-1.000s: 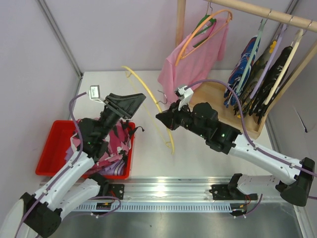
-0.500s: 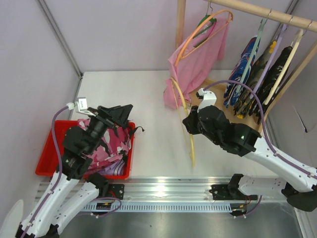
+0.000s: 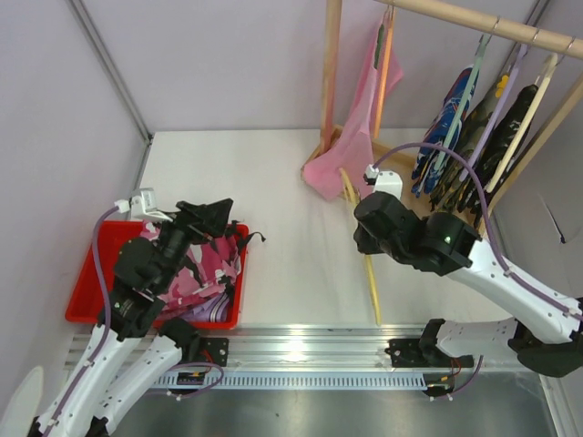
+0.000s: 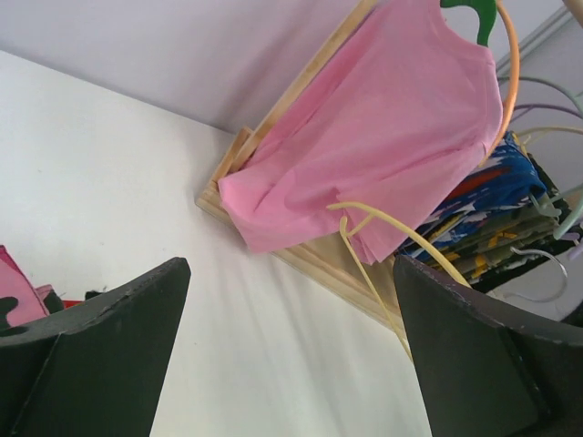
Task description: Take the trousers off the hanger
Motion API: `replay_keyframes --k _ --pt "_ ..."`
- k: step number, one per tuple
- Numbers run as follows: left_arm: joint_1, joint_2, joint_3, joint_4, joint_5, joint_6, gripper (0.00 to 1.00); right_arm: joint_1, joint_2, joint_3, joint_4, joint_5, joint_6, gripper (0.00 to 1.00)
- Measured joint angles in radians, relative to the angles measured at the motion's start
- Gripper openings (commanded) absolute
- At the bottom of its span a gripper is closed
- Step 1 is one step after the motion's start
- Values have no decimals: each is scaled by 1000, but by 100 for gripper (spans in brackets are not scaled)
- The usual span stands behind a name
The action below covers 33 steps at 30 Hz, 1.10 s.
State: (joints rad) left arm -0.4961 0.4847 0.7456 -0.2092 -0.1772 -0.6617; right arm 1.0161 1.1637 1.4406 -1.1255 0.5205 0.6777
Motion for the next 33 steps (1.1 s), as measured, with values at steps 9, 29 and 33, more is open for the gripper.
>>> replay_keyframes --k 9,29,33 --pt "0 -11 -6 -11 -29 27 100 36 -204 -34 18 -191 -4 0" --pt "0 -64 -116 6 -3 -30 99 -81 -111 -55 -241 -38 183 0" --pt "0 -53 -116 8 -2 -28 99 -167 -8 -1 -238 22 150 0"
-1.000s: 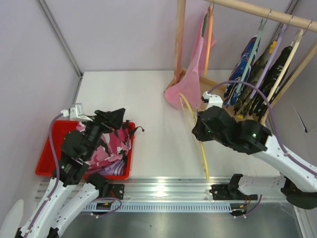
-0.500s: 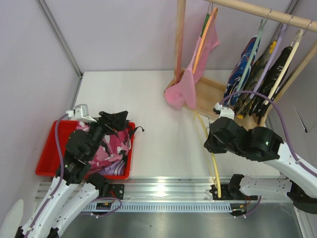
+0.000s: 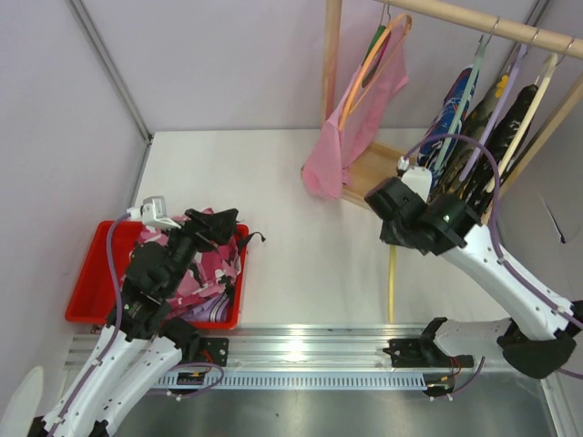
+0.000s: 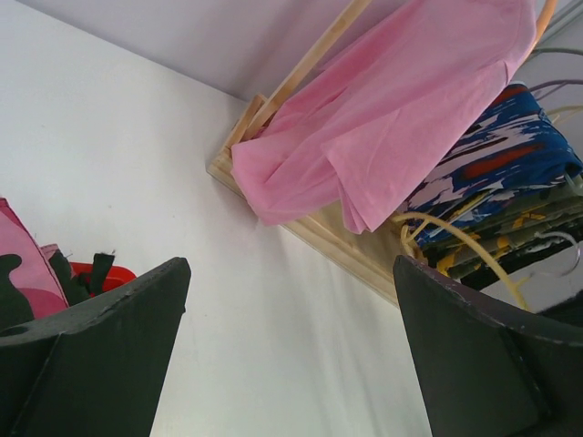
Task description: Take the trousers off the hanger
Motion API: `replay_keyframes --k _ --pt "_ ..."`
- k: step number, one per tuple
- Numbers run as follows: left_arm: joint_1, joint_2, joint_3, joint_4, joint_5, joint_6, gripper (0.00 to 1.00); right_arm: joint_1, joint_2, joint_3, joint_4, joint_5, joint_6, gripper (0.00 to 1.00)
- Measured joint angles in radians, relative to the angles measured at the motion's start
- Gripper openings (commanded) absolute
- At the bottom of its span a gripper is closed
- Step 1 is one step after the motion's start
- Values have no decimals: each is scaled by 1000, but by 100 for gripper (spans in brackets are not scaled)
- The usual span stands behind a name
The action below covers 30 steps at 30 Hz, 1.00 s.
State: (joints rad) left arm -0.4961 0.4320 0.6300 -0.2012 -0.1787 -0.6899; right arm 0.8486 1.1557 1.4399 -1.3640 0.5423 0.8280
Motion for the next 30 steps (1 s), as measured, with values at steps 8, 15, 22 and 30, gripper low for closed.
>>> replay_keyframes --k 8,15,22,30 --pt "0 5 0 3 -5 3 100 -91 217 309 77 151 -159 0" --pt "0 23 7 3 -22 25 99 -287 337 526 167 114 -310 0" --pt "0 102 40 -1 -18 33 100 -358 425 695 301 126 -460 0" --pt "0 153 67 -20 -20 26 100 -506 484 795 497 51 -591 0"
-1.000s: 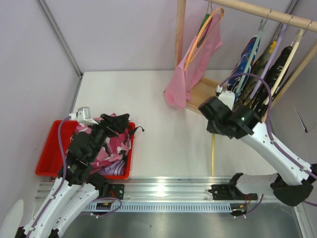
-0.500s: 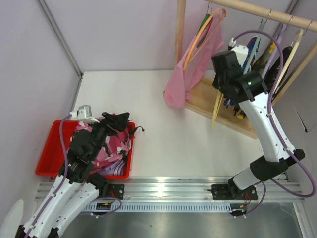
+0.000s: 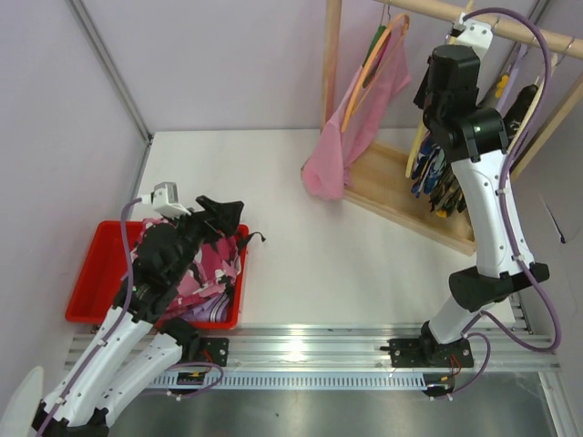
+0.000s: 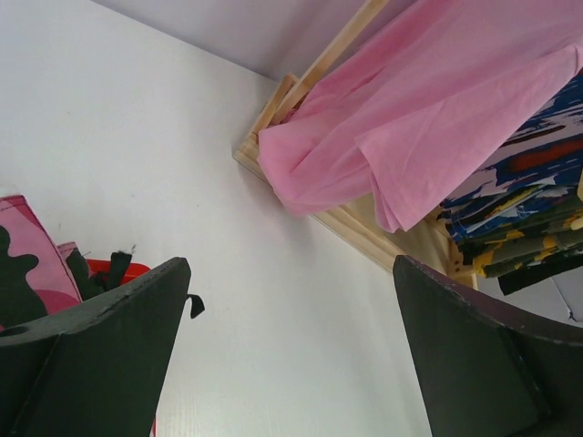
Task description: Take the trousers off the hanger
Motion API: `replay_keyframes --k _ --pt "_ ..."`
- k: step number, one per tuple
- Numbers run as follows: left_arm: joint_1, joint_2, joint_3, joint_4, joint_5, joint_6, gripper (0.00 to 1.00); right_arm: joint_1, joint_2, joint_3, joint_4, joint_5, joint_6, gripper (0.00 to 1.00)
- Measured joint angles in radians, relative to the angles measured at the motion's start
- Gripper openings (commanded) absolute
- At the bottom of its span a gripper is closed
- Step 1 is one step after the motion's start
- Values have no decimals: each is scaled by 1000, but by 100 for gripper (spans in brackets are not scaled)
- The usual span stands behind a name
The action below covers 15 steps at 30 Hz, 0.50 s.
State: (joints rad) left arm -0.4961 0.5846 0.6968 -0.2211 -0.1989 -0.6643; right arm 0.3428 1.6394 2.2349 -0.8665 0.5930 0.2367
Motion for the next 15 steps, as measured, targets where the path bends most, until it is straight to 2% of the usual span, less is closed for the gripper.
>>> replay_keyframes --k 6,15 --pt "0 24 35 -13 -34 -1 100 -4 122 127 115 -30 -101 0" --pt "0 90 95 -29 -60 0 100 -5 266 192 220 -61 -190 0"
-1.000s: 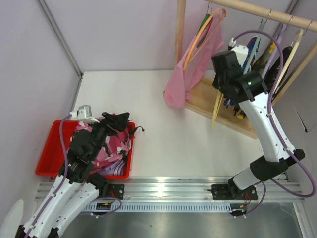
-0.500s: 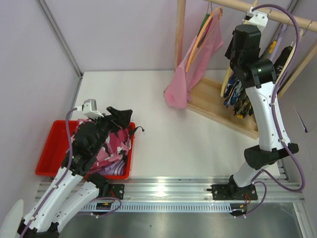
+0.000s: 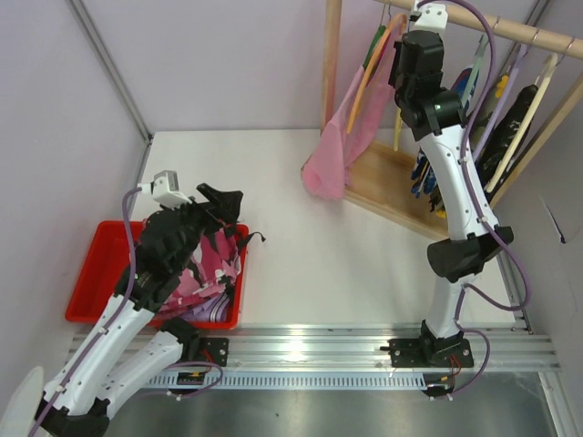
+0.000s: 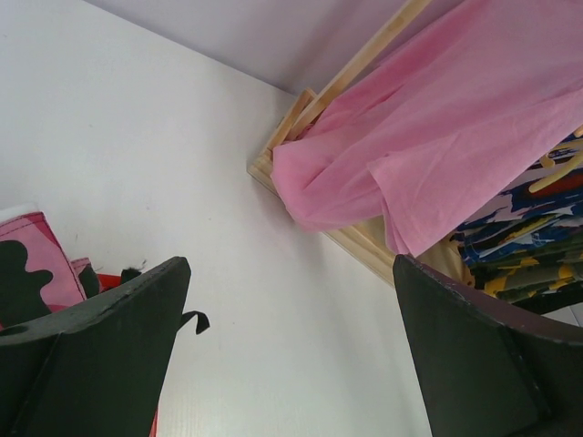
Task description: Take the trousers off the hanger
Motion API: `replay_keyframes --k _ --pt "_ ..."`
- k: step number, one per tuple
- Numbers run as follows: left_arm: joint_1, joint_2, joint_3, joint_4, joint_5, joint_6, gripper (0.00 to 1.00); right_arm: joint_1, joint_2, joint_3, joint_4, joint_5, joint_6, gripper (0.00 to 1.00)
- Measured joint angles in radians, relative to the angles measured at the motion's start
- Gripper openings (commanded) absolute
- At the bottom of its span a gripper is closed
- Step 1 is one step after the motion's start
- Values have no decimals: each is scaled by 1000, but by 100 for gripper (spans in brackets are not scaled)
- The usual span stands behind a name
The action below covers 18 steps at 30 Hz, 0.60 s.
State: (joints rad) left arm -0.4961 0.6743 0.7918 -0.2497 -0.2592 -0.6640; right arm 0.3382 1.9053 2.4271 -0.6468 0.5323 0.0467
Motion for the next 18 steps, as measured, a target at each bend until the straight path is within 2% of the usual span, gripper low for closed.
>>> replay_keyframes --k 14,18 --pt "2 43 11 -8 -11 2 100 -5 34 12 180 11 -51 0" --pt "5 59 11 -8 -14 3 99 -8 63 61 200 24 -75 0"
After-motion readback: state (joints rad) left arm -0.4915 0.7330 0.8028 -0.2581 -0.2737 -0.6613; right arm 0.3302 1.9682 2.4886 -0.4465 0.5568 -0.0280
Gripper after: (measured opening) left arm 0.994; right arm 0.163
